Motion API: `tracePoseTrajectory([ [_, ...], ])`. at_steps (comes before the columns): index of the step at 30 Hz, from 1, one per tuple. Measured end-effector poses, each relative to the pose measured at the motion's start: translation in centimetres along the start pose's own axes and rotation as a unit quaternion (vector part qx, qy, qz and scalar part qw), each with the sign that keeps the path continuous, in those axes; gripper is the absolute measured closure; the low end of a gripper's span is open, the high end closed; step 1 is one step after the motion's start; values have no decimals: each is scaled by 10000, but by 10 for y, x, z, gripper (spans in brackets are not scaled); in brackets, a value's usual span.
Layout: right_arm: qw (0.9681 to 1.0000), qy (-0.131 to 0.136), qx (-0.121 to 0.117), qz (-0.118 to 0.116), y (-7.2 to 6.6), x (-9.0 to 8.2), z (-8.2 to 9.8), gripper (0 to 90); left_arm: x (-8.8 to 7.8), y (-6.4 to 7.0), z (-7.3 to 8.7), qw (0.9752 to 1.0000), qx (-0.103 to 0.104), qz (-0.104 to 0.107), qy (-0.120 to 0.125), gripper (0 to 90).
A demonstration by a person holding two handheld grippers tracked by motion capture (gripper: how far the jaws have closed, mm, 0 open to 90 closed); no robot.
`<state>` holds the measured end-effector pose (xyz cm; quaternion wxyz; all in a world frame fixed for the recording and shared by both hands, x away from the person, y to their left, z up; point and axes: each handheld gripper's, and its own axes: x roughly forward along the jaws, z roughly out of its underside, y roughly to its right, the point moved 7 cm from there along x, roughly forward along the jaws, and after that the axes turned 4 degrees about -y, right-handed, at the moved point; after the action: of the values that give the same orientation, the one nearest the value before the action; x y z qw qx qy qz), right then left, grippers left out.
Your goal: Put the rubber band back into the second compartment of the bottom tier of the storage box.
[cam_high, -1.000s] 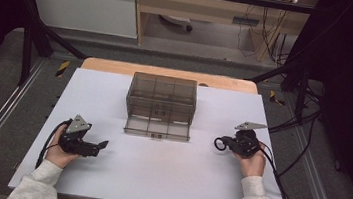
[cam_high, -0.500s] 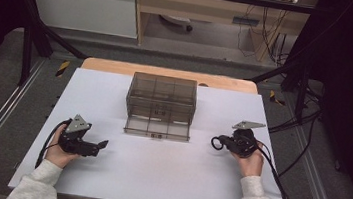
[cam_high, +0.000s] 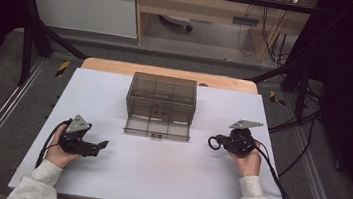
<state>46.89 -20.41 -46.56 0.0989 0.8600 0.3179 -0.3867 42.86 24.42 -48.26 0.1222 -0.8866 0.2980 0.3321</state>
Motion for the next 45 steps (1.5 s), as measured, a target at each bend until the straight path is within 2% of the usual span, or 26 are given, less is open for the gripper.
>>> tracePoseTrajectory([
  [21,9996,12,-246,-154,-20,0,-11,861,0,1,0,10000,1,23,9,81],
  [30,9992,46,-346,-176,-24,1,-13,861,0,1,0,10000,15,18,-1,81],
  [45,9990,74,-354,-279,-33,2,-19,861,0,1,0,10000,7,26,0,82],
])
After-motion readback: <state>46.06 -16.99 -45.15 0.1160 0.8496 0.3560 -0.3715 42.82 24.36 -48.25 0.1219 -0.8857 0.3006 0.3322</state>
